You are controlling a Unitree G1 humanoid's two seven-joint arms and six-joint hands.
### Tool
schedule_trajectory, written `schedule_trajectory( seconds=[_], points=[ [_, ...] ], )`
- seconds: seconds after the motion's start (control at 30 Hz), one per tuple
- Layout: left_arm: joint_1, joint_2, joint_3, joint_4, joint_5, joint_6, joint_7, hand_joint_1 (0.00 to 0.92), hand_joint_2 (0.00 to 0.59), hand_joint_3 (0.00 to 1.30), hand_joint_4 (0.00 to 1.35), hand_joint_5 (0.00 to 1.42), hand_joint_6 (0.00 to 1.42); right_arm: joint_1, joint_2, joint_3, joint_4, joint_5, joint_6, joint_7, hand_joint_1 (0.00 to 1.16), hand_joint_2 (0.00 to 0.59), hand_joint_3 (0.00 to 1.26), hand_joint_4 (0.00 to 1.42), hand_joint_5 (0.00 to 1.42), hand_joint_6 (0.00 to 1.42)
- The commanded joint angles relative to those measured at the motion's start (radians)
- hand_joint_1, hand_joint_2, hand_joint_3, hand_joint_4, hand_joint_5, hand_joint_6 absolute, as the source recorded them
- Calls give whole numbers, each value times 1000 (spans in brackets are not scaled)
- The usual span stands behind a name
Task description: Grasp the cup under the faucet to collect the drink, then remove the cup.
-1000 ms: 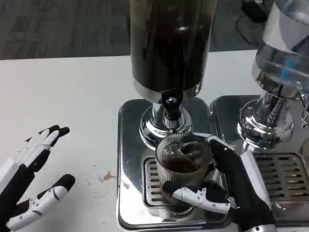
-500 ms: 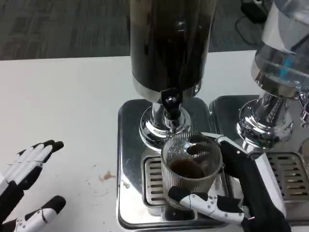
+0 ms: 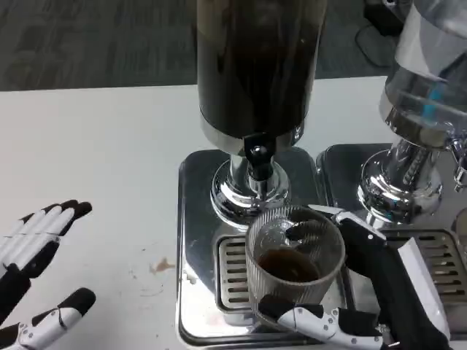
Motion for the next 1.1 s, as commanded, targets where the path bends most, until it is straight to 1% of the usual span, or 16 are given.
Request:
schedule_trajectory(
  seconds=[0.03, 0.17, 0.33, 0.43, 0.53, 0.63, 0.87, 1.1],
  points=[
    [-7, 13, 4, -13, -13, 5, -19, 0, 230, 10, 0, 0, 0, 20, 1, -4, -64, 40, 2, 19, 910, 139, 544, 607, 763, 977],
    [5, 12, 13, -34, -25, 14, -29, 0, 230, 7, 0, 0, 0, 49, 8, 1, -118, 32, 27, 24, 905, 144, 546, 610, 776, 982],
    [49, -11, 29, -89, -35, 47, -35, 0, 230, 6, 0, 0, 0, 87, 13, 10, -156, 29, 46, 27, 902, 148, 558, 619, 781, 983],
    [83, -29, 40, -126, -37, 67, -33, 0, 230, 6, 0, 0, 0, 112, 14, 20, -172, 44, 60, 35, 901, 148, 570, 633, 790, 996],
    [100, -44, 45, -150, -38, 81, -35, 0, 230, 6, 0, 0, 0, 126, 11, 13, -188, 37, 55, 30, 900, 148, 579, 636, 804, 998],
    [104, -49, 44, -158, -41, 89, -37, 0, 230, 6, 0, 0, 0, 126, 18, 8, -186, 38, 53, 24, 900, 148, 584, 636, 807, 1010],
    [90, -44, 35, -144, -43, 84, -41, 0, 230, 6, 0, 0, 0, 121, 16, 5, -189, 35, 57, 28, 894, 147, 588, 641, 808, 1012],
    [83, -50, 28, -137, -35, 82, -38, 0, 230, 6, 0, 0, 0, 113, 9, -3, -179, 37, 53, 33, 883, 154, 589, 653, 815, 1020]
  ],
)
